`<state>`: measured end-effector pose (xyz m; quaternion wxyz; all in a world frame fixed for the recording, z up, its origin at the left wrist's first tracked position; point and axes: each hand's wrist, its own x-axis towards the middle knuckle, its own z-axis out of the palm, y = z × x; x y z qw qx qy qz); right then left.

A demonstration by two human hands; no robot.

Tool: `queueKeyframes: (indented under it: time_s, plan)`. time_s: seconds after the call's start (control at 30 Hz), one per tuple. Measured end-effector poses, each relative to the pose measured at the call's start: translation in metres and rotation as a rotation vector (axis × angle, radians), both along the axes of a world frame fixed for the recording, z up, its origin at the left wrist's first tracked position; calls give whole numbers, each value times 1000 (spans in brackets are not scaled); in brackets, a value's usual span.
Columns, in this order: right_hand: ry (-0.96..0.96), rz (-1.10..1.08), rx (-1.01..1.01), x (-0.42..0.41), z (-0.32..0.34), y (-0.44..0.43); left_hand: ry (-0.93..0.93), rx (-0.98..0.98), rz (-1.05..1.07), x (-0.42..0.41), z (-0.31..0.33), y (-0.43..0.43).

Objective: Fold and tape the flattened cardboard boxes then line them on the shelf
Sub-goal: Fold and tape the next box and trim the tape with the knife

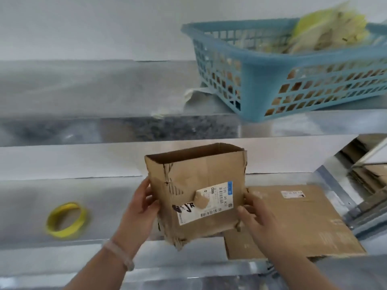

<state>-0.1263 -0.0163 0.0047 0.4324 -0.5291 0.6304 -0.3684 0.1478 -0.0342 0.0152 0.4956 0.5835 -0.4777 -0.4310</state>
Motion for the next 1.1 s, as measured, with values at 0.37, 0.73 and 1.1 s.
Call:
queueKeyframes:
  time_s: [0.37, 0.73, 1.1]
  plan:
    - [114, 275, -201, 161, -3, -11, -25, -201, 94, 140, 7, -3]
    - [175, 184, -363, 213, -13, -21, -391, -308, -128, 212, -20, -8]
    - [220, 37, -432, 223, -5, -28, -162, -93, -347, 234, -18, -3]
